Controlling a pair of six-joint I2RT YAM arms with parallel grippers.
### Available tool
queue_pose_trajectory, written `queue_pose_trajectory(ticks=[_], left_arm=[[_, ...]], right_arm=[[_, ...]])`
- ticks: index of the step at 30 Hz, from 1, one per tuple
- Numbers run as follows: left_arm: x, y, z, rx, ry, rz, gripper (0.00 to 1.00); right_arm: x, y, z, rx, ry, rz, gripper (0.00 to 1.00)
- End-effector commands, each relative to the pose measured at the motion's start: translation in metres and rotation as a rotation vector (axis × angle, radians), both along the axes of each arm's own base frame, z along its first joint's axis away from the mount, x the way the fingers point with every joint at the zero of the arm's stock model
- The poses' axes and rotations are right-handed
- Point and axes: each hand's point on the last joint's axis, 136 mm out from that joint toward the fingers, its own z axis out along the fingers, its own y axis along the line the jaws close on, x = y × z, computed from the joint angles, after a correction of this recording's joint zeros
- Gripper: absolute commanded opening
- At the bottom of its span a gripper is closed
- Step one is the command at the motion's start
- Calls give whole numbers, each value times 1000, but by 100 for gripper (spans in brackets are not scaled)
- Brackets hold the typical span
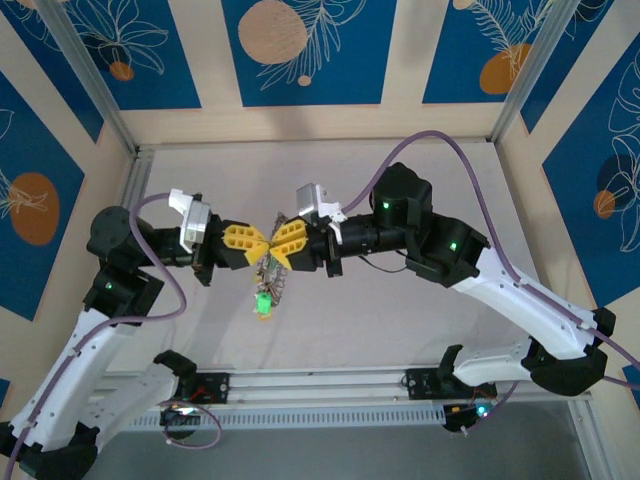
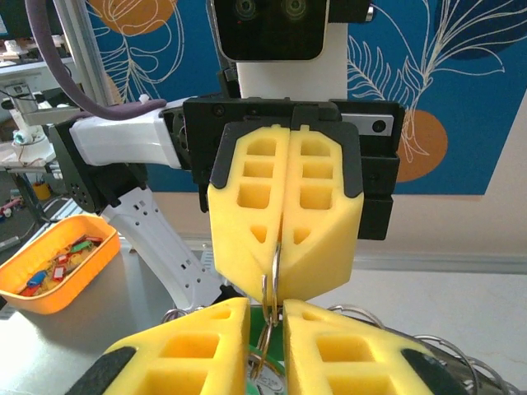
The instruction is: Put the keys on the keyring
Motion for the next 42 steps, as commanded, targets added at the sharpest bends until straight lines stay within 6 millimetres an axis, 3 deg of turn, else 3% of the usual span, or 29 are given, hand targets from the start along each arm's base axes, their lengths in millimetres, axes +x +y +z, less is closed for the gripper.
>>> queue_pose_trajectory(ticks=[1, 4, 10, 12, 14, 18, 35, 37, 42], left_arm=[[-10, 1, 8, -21, -50, -38, 0], [-10, 1, 9, -22, -50, -38, 0], [-1, 2, 3, 15, -48, 37, 1], [5, 5, -5, 79, -53, 110, 26], [11, 8, -14, 147, -49, 175, 40], [17, 14, -27, 260, -57, 236, 50], [28, -2, -38, 377, -51, 189, 45], [29, -4, -40, 387, -53, 185, 42], [30, -9, -48, 416, -53, 182, 16]], right_arm=[[-2, 0, 8, 29, -22, 15, 11], [3, 1, 4, 11, -16, 3, 0], [11, -4, 2, -40, -62, -58, 0], [16, -8, -2, -96, -101, -96, 0], [22, -12, -8, -161, -133, -135, 0], [30, -14, -20, -280, -185, -164, 0], [19, -5, -28, -372, -202, -60, 0], [19, -4, -29, -375, -200, -55, 0], [18, -4, -30, -381, -196, -45, 0]])
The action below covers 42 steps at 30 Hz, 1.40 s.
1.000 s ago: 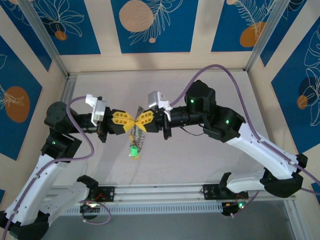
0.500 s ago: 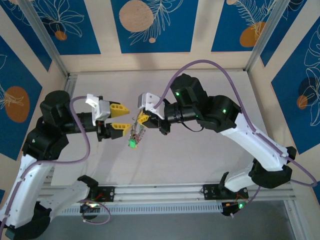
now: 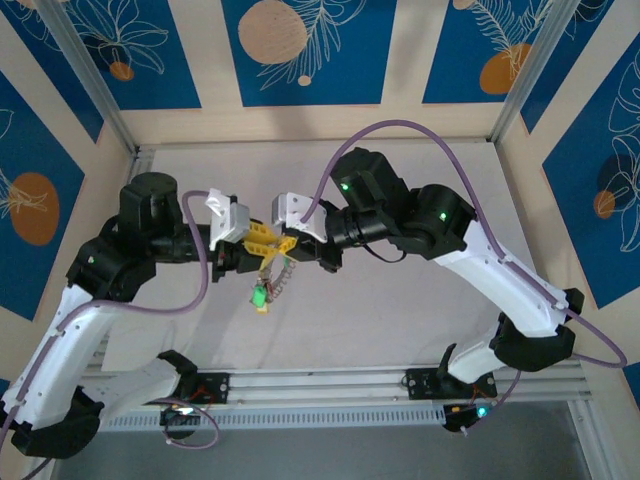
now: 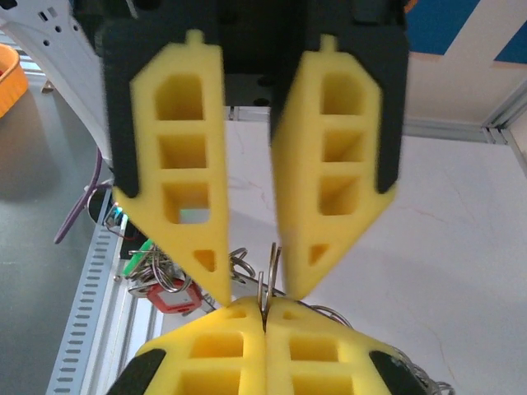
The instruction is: Put the keys on the keyring
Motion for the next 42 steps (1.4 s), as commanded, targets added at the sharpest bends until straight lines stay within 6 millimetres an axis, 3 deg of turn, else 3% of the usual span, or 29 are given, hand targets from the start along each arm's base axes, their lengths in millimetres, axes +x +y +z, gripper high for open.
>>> queue_pose_trajectory(ticks=[1, 3, 12, 15, 18, 22, 28, 36, 39, 42], left_arm=[[2, -1, 2, 20, -25, 16, 11], [2, -1, 1, 24, -27, 14, 0], [0, -1, 10, -19, -62, 21, 0], [-5, -1, 18, -67, -77, 10, 0], [-8, -2, 25, -94, -79, -3, 0], [-11, -3, 31, -135, -83, -17, 0], [-17, -3, 40, -185, -88, -44, 0], [-21, -3, 44, -214, -90, -62, 0], [-21, -3, 44, -215, -88, -62, 0], [-20, -4, 43, -213, -85, -60, 0]], right_arm=[[-10, 3, 21, 61, -21, 56, 0], [-12, 2, 23, 69, -22, 62, 0], [-20, -6, 31, 132, -12, 84, 0], [-22, -11, 30, 159, 42, 87, 27], [-25, -15, 30, 187, 93, 98, 35], [-24, -21, 33, 231, 162, 90, 31], [-20, -28, 38, 289, 238, 87, 33], [-20, -22, 35, 294, 302, 119, 34], [-21, -21, 34, 292, 320, 136, 29], [-22, -19, 32, 288, 334, 140, 16]])
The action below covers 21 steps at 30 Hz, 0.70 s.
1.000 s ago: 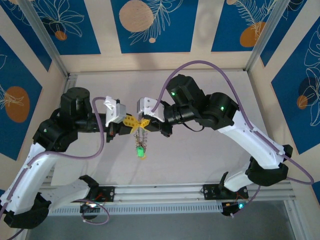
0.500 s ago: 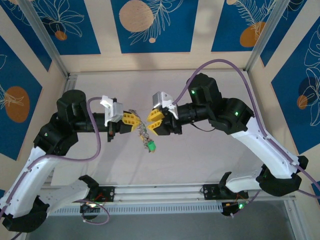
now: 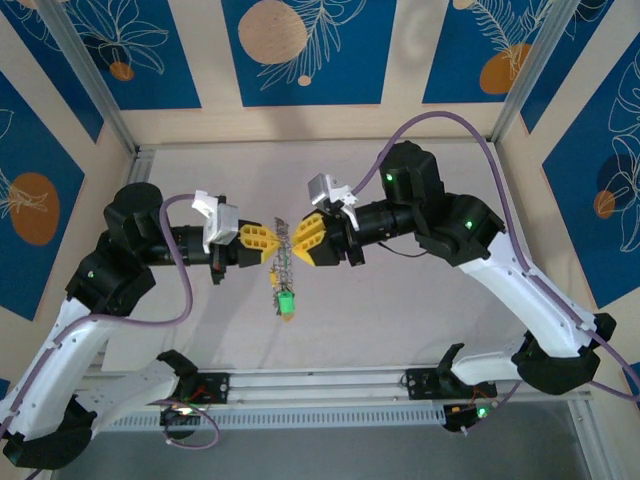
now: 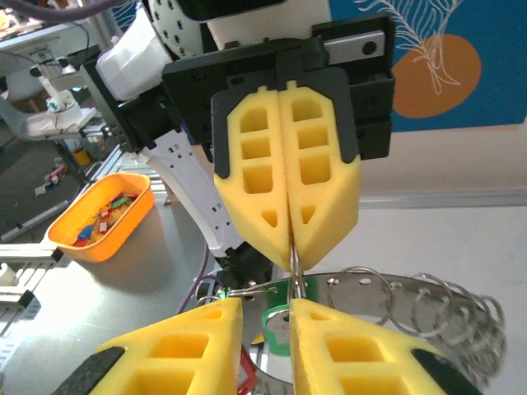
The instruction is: Put the keys on the keyring
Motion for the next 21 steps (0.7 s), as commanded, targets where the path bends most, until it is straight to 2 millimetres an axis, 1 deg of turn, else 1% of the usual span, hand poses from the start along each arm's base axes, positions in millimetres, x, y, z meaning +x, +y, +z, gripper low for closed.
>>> queue_pose_trajectory(ticks=[1, 3, 6, 8, 9, 12, 14, 18, 21], left_arm=[[-8, 1, 13, -46, -43, -30, 0], [-8, 1, 13, -47, -43, -32, 0], [-8, 0, 14, -51, -44, -36, 0], [-8, 0, 14, -53, -46, -36, 0], [-8, 0, 14, -53, -46, -37, 0], [-8, 0, 15, -54, -48, -34, 0], [-8, 1, 16, -56, -51, -33, 0], [-9, 1, 17, -62, -54, -33, 0], [-10, 2, 19, -73, -62, -32, 0]], right_arm=[[-2, 3, -6, -10, 44, 29, 14], [-2, 4, -7, -15, 52, 31, 16], [-1, 6, -10, -21, 63, 37, 23], [0, 7, -11, -24, 68, 39, 24], [0, 8, -12, -25, 71, 41, 22], [0, 9, -12, -27, 76, 45, 9], [1, 10, -14, -32, 83, 46, 3], [2, 11, -19, -43, 97, 49, 0], [4, 12, -23, -51, 109, 45, 0]])
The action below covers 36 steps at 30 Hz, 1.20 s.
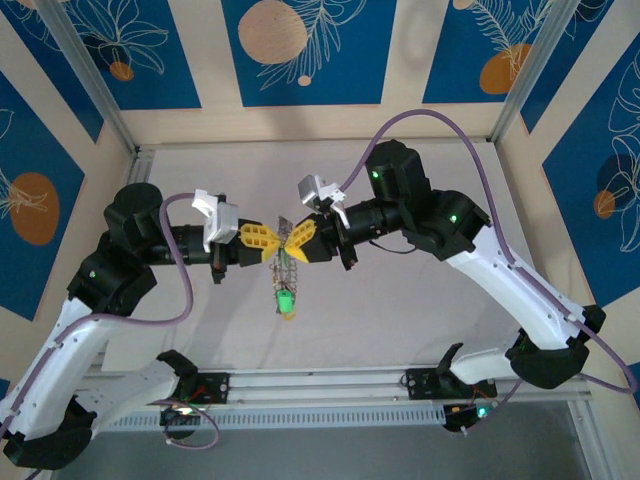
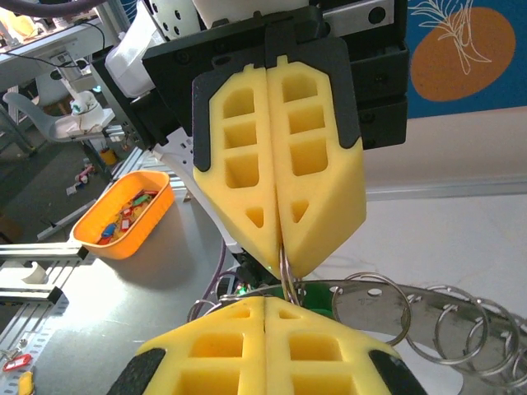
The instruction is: Put the keys on the keyring
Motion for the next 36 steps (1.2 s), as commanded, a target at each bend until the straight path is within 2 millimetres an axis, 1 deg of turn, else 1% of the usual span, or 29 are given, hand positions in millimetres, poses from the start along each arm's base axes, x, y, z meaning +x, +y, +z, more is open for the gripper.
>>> queue_pose_trajectory(ticks=[1, 4, 6, 8, 10, 11, 14, 15, 24, 27, 29, 31, 33, 36], left_arm=[[-11, 3, 19, -63, -64, -31, 0], [-11, 4, 20, -67, -70, -25, 0], [-11, 4, 21, -69, -73, -19, 0], [-11, 4, 21, -70, -71, -20, 0], [-12, 5, 21, -70, -71, -19, 0], [-11, 5, 21, -70, -68, -19, 0], [-12, 5, 22, -72, -69, -20, 0], [-12, 5, 22, -71, -68, -20, 0], [-14, 6, 25, -87, -73, -19, 0], [-15, 6, 27, -96, -76, -26, 0], [-17, 6, 29, -106, -77, -36, 0], [-19, 6, 31, -117, -73, -46, 0], [-20, 6, 33, -137, -67, -59, 0], [-23, 5, 35, -171, -55, -85, 0]], right_arm=[[1, 2, -12, -27, 48, 12, 0], [0, 2, -15, -25, 59, 20, 1], [-1, 1, -16, -23, 63, 23, 5], [-2, 1, -18, -23, 70, 28, 11], [-3, -1, -18, -18, 71, 27, 13], [-2, -2, -18, -13, 72, 25, 12], [0, -3, -17, -3, 78, 21, 1], [0, -3, -17, 0, 77, 20, 0], [0, -6, -16, 9, 71, 4, 0], [5, -14, -14, 8, 47, -51, 21], [8, -20, -11, 24, 5, -96, 31], [3, -29, 0, 79, -53, -114, 37], [-7, -34, 12, 145, -107, -101, 42], [-22, -32, 21, 210, -154, -54, 45]])
